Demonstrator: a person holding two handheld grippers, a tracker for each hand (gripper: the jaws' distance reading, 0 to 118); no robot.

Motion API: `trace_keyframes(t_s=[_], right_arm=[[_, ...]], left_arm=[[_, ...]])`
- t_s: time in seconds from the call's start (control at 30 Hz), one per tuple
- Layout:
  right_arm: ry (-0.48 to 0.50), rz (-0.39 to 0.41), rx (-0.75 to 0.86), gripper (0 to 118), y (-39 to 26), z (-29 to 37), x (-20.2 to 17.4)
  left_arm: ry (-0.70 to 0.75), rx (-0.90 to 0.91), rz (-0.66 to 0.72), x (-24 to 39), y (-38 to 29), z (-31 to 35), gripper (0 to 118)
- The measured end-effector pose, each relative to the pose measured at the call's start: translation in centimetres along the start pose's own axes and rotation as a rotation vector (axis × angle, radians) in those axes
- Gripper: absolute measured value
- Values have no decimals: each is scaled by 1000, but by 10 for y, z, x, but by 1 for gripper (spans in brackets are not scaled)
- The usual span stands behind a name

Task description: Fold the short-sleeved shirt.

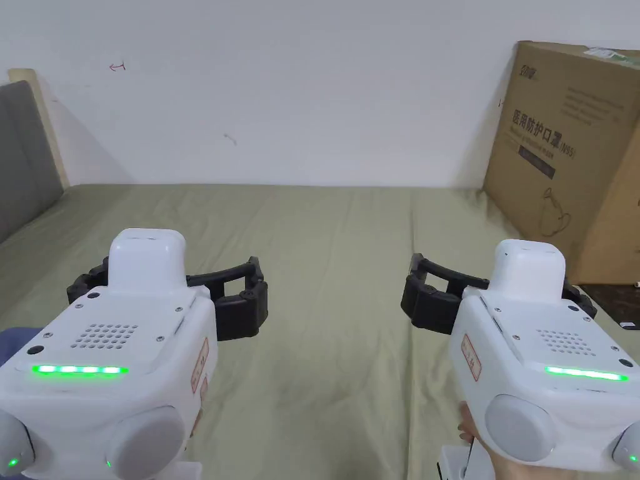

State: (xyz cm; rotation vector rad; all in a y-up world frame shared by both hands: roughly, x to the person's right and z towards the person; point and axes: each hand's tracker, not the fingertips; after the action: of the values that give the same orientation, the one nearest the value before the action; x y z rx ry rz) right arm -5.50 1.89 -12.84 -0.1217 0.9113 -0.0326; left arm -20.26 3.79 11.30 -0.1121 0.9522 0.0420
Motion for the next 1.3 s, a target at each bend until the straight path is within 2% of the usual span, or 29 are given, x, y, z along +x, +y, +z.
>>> trace_keyframes(t_s=[0.13,0.3,0.6,0.77,1.3], right_arm=[[-18,31,-3,118,-1,0,-1],[-12,50,-13,118,-5,-1,-3],[1,48,-17,118,-5,0,-2],[-5,77,-11,118,-5,1,-5],[3,54,-14,118,-3,1,-2]], left_arm=[[20,14,-29,6,-2,1,114],[2,10,-2,4,-2,1,114],[24,16,-12,2,-2,3,114],[15,16,5,0,-1,3,114],[20,15,-19,2,-1,0,114]])
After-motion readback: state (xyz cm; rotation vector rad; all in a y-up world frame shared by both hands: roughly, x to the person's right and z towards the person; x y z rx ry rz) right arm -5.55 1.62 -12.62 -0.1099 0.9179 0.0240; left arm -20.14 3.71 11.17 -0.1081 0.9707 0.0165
